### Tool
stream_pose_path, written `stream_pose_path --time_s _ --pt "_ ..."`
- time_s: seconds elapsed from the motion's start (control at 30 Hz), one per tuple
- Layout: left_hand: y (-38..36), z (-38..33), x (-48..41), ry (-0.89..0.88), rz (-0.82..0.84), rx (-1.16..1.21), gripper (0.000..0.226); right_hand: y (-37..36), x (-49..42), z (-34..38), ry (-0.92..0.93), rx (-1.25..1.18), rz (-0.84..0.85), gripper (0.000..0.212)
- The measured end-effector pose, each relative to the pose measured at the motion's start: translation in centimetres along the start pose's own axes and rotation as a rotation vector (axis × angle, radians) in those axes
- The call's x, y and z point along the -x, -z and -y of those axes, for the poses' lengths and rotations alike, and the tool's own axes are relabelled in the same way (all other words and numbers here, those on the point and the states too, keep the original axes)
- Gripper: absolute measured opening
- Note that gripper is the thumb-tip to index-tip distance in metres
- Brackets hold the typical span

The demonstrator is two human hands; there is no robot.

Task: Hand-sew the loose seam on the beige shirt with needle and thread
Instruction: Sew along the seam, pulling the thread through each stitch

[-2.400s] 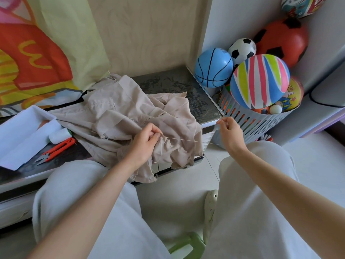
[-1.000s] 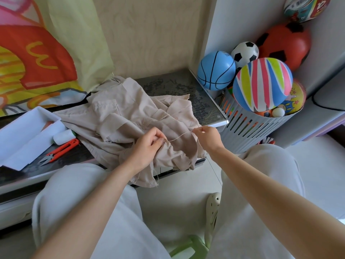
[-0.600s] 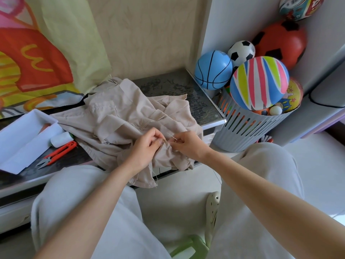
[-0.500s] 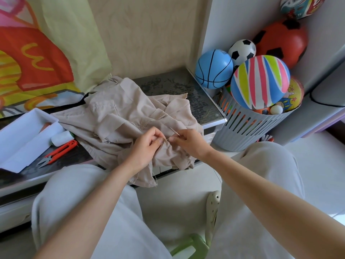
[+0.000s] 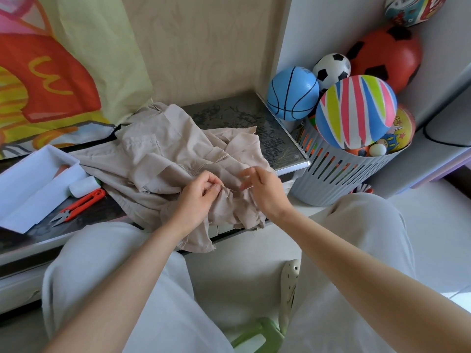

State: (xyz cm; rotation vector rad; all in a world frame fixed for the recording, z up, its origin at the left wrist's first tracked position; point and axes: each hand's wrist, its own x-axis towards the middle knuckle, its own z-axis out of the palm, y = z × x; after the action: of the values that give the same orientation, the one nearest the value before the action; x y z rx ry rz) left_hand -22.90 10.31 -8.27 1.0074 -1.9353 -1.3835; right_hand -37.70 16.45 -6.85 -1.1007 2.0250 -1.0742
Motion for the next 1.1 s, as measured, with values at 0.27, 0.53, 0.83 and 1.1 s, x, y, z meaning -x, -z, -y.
stream_pose_path --time_s 0.27,0.53,0.83,1.1 --pt "-0.5 0.2 0.1 0.029 -0.030 -0.010 0.024 -2.7 2.1 1.2 0.042 0.171 0.052 0.030" --pt "-0.1 0.4 0.8 0.031 0.148 -0.223 0.024 -0.9 1.1 0.6 0.013 0.197 0.007 0.026" --pt "1.9 -0.4 0.6 0.126 -0.002 -0.367 0.046 0.7 0.2 0.1 0.000 0.339 0.024 0.020" --pt "4.4 0.0 -0.7 0.136 -0.356 -0.306 0.020 0.4 -0.2 -1.1 -0.070 0.368 0.025 0.022"
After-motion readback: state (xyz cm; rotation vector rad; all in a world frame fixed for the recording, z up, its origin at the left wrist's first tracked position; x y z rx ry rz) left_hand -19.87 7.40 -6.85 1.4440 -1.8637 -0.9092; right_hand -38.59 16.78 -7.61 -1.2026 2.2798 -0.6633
